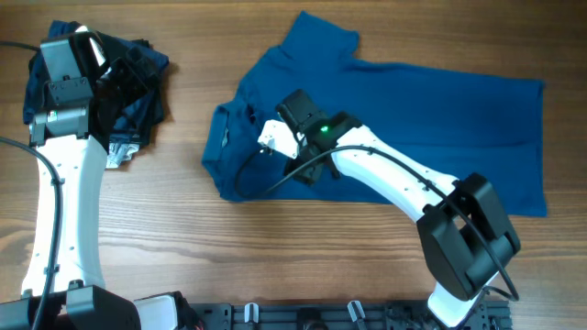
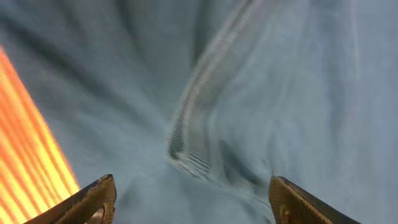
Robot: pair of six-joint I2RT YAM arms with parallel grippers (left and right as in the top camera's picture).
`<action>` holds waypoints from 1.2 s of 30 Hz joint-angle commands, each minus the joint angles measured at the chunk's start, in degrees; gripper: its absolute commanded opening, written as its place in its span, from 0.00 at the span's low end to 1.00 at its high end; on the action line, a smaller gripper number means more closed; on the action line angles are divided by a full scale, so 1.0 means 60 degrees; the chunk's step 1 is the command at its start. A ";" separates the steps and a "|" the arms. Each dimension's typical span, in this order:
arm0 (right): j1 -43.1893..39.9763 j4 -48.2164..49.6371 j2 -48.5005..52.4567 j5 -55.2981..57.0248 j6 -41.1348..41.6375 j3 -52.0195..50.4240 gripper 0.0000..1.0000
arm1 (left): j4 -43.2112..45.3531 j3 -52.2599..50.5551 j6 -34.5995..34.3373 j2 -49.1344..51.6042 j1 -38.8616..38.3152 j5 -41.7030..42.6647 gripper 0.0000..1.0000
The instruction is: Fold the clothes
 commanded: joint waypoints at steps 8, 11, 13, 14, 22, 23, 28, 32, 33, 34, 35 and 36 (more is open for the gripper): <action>0.0120 0.0637 0.1035 -0.0284 -0.0382 -0.0036 0.80 | 0.0033 -0.0004 -0.0120 0.0051 0.0033 -0.0062 1.00; 0.0117 0.0973 0.1075 -0.0171 -0.0346 -0.0033 0.56 | 0.0033 -0.0004 -0.0120 0.0051 0.0033 -0.0062 1.00; 0.0120 0.1049 0.1075 0.0331 -0.0084 -0.0033 0.51 | 0.0033 -0.0004 -0.0120 0.0051 0.0033 -0.0058 1.00; 0.0117 0.1042 0.1075 0.0594 -0.0084 -0.0033 0.45 | 0.0033 -0.0004 -0.0120 0.0051 0.0033 -0.0058 1.00; 0.0004 0.1581 0.1075 0.1304 0.0463 -0.0033 0.04 | 0.0033 -0.0004 -0.0120 0.0051 0.0033 -0.0062 1.00; -0.0084 0.1774 0.1075 0.1428 0.0758 -0.0033 0.04 | 0.0033 -0.0004 -0.0120 0.0051 0.0033 -0.0062 1.00; -0.0951 0.2597 0.1078 0.1504 0.1126 -0.0033 0.04 | 0.0033 -0.0004 -0.0120 0.0051 0.0033 -0.0062 1.00; -0.1548 0.3020 0.1155 0.0499 0.1096 -0.0033 0.08 | 0.0033 -0.0004 -0.0120 0.0051 0.0033 -0.0058 1.00; -0.1585 0.3096 0.1177 0.0310 0.1100 -0.0033 0.09 | 0.0033 -0.0004 -0.0120 0.0051 0.0033 -0.0062 1.00; -0.1606 0.3304 0.1271 0.0200 0.1111 -0.0033 0.12 | 0.0033 -0.0004 -0.0120 0.0051 0.0033 -0.0058 1.00; -0.1606 0.3552 0.1377 0.0208 0.1111 -0.0033 0.13 | 0.0036 -0.0004 -0.0120 0.0051 0.0033 -0.0058 1.00; -0.1606 0.3789 0.1504 0.0226 0.1111 -0.0033 0.14 | 0.0033 -0.0004 -0.0120 0.0051 0.0033 -0.0058 1.00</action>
